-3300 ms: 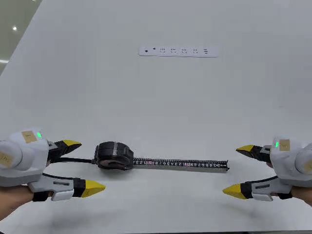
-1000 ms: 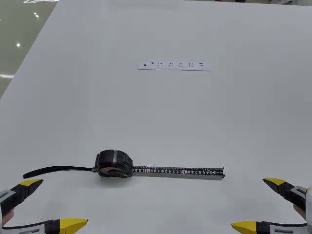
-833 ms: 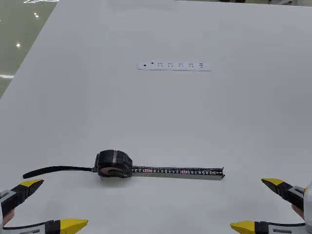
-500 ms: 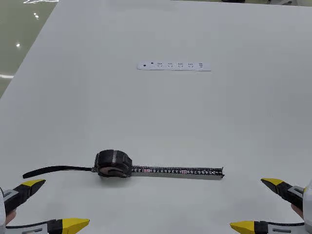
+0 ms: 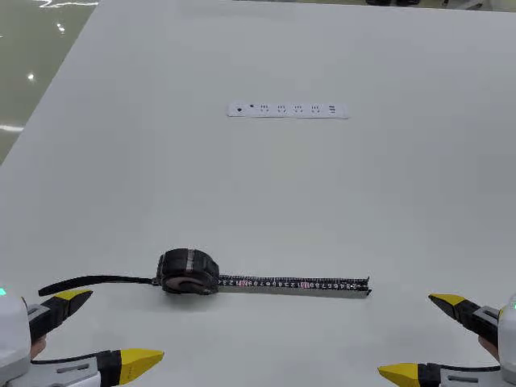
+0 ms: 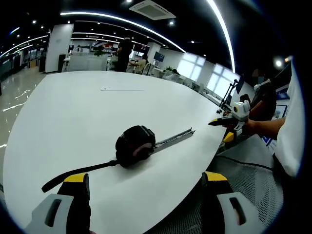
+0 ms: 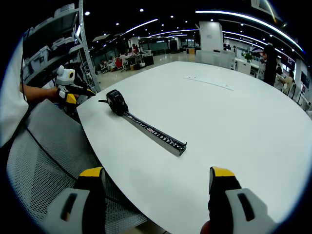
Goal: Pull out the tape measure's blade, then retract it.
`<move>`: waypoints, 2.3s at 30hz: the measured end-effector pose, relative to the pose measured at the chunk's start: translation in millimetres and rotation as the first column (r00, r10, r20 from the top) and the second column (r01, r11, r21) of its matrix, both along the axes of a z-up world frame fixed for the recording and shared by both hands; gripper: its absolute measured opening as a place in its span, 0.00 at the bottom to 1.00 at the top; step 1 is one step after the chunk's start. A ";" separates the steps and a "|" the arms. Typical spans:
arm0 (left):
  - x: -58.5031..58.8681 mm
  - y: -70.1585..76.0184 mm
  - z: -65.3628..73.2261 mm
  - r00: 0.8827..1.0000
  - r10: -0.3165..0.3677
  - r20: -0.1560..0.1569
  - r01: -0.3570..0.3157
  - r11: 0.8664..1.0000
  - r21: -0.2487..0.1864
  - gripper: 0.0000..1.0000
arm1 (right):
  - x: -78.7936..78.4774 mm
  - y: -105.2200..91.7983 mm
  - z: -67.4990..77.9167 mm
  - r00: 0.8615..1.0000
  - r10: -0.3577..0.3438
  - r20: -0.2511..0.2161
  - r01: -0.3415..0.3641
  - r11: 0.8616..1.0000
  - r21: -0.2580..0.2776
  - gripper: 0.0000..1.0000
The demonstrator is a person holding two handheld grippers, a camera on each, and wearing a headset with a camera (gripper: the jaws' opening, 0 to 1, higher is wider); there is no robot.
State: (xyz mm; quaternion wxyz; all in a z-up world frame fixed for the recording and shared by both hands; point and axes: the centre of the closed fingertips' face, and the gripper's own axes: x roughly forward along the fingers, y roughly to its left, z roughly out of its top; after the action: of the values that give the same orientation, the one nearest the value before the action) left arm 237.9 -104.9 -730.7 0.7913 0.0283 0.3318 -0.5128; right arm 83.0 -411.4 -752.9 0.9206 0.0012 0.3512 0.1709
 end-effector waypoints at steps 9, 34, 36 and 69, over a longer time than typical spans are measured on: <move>0.1 -21.9 -0.1 0.999 -0.040 -0.007 0.040 0.999 0.003 0.91 | 2.4 2.1 0.0 1.000 0.005 0.001 -0.005 1.000 0.003 0.88; 20.5 -67.4 -5.0 0.997 -0.061 -0.037 0.063 0.996 0.057 0.89 | 5.8 1.5 1.3 1.000 0.006 0.007 -0.006 1.000 0.003 0.89; 25.0 -68.1 -5.2 0.999 -0.040 -0.035 0.042 0.997 0.067 0.88 | 7.0 1.9 0.9 1.000 0.008 0.007 -0.008 1.000 0.007 0.89; 37.5 -87.0 -46.5 0.964 0.213 -0.156 -0.197 0.974 0.113 0.84 | 40.6 -1.7 -7.9 0.997 0.076 0.001 -0.076 0.996 0.035 0.86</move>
State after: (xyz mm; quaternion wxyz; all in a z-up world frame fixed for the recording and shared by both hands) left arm 275.4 -191.9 -777.2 0.8072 -0.0111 0.4225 -0.4120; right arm 123.7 -413.0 -760.7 0.9131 0.0041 0.3481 0.2120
